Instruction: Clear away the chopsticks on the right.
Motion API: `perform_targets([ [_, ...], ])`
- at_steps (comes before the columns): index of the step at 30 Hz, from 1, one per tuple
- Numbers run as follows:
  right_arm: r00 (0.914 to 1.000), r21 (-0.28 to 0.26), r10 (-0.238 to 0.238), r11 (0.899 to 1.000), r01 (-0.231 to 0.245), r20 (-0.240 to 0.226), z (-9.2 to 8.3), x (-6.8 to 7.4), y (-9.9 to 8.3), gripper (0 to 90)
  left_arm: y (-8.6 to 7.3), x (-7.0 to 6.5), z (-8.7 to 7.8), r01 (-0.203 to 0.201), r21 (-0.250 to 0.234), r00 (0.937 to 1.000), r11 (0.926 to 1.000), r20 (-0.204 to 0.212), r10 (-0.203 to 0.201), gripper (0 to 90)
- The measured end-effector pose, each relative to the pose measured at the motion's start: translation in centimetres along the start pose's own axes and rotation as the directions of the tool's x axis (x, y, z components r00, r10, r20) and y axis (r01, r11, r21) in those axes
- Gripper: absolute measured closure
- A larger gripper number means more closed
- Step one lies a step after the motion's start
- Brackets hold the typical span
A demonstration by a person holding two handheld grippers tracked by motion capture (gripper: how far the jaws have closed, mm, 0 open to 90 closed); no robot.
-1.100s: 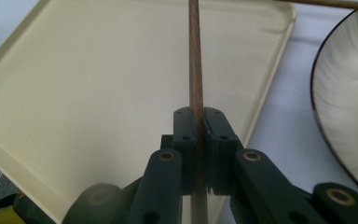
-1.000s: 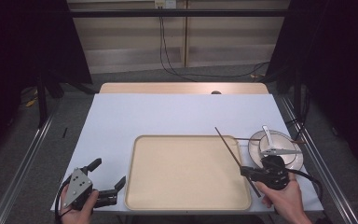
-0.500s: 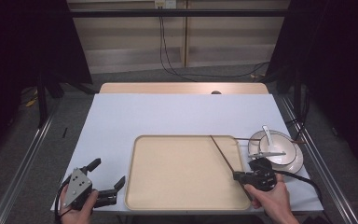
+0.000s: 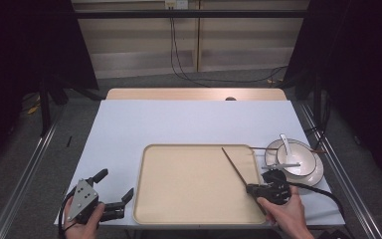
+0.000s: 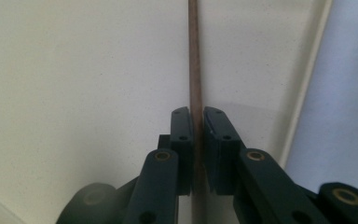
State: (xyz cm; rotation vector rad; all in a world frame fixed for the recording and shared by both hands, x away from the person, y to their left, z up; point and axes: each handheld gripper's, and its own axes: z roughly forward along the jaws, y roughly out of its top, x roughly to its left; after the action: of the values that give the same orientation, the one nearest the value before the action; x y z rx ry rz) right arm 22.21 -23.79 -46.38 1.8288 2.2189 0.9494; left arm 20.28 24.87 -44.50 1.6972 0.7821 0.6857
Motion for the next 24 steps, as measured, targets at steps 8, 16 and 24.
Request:
perform_targets([
  [8,0.9990,-0.008,-0.035,0.999,0.035,-0.029,0.0,0.0,0.0,75.3,0.0,0.0,0.0,0.005,0.001,1.0000,1.0000,0.003,-0.005,2.0],
  [16,0.9869,-0.082,-0.146,0.987,0.140,-0.070,-1.4,-0.1,-0.2,53.2,0.0,0.2,-0.2,0.007,-0.002,1.0000,1.0000,-0.007,-0.007,1.9],
  [24,0.9599,-0.196,-0.241,0.958,0.211,-0.144,-4.1,-1.5,0.0,25.7,-0.1,0.2,-0.1,0.016,-0.004,0.9998,0.9999,-0.007,-0.016,2.0],
])
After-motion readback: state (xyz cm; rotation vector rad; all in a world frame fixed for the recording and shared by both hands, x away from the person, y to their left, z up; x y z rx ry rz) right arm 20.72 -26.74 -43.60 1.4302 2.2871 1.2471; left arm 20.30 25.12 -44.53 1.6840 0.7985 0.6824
